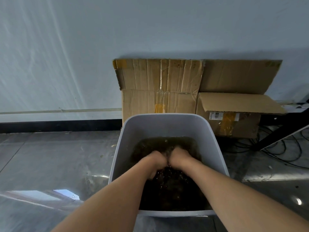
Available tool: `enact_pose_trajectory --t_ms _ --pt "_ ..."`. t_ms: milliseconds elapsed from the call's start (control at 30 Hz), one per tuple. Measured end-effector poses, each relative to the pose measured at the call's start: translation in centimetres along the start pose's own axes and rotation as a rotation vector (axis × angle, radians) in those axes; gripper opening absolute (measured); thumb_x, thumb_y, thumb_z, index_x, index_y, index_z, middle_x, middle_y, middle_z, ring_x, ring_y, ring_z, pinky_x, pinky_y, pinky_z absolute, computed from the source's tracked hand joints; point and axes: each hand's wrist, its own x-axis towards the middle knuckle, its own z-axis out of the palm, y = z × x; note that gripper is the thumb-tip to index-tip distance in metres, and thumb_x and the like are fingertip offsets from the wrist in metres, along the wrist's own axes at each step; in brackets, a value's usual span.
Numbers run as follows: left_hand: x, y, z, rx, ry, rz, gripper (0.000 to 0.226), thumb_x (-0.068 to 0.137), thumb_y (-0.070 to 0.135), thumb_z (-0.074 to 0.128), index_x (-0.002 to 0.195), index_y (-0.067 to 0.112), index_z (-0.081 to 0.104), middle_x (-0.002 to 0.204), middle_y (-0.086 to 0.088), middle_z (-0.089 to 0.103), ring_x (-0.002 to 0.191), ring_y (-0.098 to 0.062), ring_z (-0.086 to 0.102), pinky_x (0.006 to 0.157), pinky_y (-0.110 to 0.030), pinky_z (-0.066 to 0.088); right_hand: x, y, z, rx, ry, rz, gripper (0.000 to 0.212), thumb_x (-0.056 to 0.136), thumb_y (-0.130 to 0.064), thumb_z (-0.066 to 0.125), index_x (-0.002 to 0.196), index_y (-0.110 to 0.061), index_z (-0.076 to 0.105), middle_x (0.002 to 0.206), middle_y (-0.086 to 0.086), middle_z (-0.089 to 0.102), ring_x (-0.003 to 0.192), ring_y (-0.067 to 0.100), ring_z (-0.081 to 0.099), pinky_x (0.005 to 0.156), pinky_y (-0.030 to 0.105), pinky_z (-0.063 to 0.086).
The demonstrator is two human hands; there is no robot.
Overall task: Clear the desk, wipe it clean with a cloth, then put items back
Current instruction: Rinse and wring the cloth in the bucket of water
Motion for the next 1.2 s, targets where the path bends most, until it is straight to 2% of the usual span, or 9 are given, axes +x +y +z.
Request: enact_pose_trajectory --t_ms 167,267,400,567,700,833,967,1100,1200 --pt "-0.2 0.5 -0.8 -0.579 0.083 -0.031 0.031 0.106 0.014 0.035 0.079 0.012 0.05 0.081 -0.009 0.053 0.069 -0.021 0.054 0.074 -0.031 0.05 -2.0 -2.3 -0.3 0.352 0.103 0.03 0.031 0.103 -0.022 0.038 0.108 -0.005 0.063 0.097 0.012 0.062 0.081 0.027 0.059 0.063 0.029 0.046" --pt "-1.1 0.9 -1.4 -0.73 0.027 -0.038 0.036 0.106 0.009 0.024 0.108 -0.001 0.059 0.09 -0.02 0.061 0.074 -0.028 0.052 0.084 -0.037 0.05 -2.7 -3.2 -0.1 0.337 0.158 -0.012 0.029 0.103 -0.023 0.038 0.099 -0.007 0.062 0.096 0.012 0.061 0.077 0.025 0.058 0.06 0.029 0.045" --pt "-2.0 1.6 -1.1 -0.844 -0.086 -0.015 0.026 0.103 0.023 0.047 0.095 0.008 0.067 0.069 -0.011 0.066 0.059 -0.024 0.063 0.046 -0.027 0.052 -2.5 -1.5 -1.3 0.318 0.272 -0.009 0.033 0.103 -0.022 0.033 0.083 -0.016 0.058 0.096 0.007 0.063 0.077 0.017 0.054 0.072 0.031 0.04" --pt "-0.7 0.6 -0.3 -0.284 0.255 0.136 0.022 0.093 0.03 0.061 0.096 0.009 0.066 0.094 -0.008 0.069 0.081 -0.022 0.064 0.068 -0.028 0.049 -2.2 -0.3 -1.4 0.003 0.084 0.001 0.045 0.103 -0.018 0.035 0.146 -0.01 0.026 0.136 0.019 0.051 0.122 0.033 0.053 0.101 0.041 0.041" --pt "-0.2 -0.6 0.2 0.297 0.301 0.167 0.025 0.094 0.022 0.059 0.112 0.007 0.067 0.112 -0.012 0.068 0.105 -0.029 0.065 0.091 -0.035 0.052 -1.5 0.0 -0.8 -0.3 -0.015 -0.046 0.054 0.098 -0.011 0.045 0.15 -0.008 0.031 0.142 0.019 0.05 0.128 0.034 0.052 0.107 0.042 0.044" --pt "0.1 -0.8 0.6 0.289 0.127 0.088 0.03 0.097 0.022 0.055 0.122 0.009 0.062 0.126 -0.012 0.064 0.115 -0.029 0.061 0.094 -0.035 0.048 -1.5 -0.2 -0.3 -0.091 -0.043 0.021 0.041 0.101 -0.027 0.047 0.14 -0.013 0.049 0.139 0.015 0.054 0.125 0.032 0.054 0.107 0.038 0.043" --pt "-0.8 0.1 -0.2 -0.258 -0.015 0.016 0.036 0.105 0.019 0.042 0.137 0.002 0.049 0.138 -0.018 0.053 0.126 -0.034 0.053 0.087 -0.032 0.046 -1.0 -1.2 0.0 0.05 0.014 0.022 0.028 0.1 -0.019 0.048 0.119 -0.005 0.062 0.124 0.014 0.064 0.112 0.03 0.062 0.084 0.031 0.049" --pt "-0.3 0.2 -1.4 -0.745 0.187 -0.049 0.021 0.102 0.016 0.048 0.1 0.004 0.065 0.084 -0.015 0.067 0.069 -0.027 0.063 0.056 -0.025 0.053 -2.4 -3.3 -0.1 0.253 0.144 -0.01 0.028 0.102 -0.012 0.034 0.09 -0.005 0.059 0.094 0.016 0.065 0.079 0.031 0.065 0.056 0.031 0.051" --pt "-1.2 0.9 -1.3 -0.677 0.087 0.038 0.026 0.098 0.022 0.057 0.111 0.002 0.067 0.101 -0.018 0.07 0.087 -0.032 0.068 0.081 -0.043 0.058 -2.3 -2.3 -0.8 0.261 0.249 0.024 0.03 0.105 -0.016 0.032 0.108 -0.003 0.058 0.094 0.012 0.057 0.066 0.025 0.057 0.043 0.022 0.044"
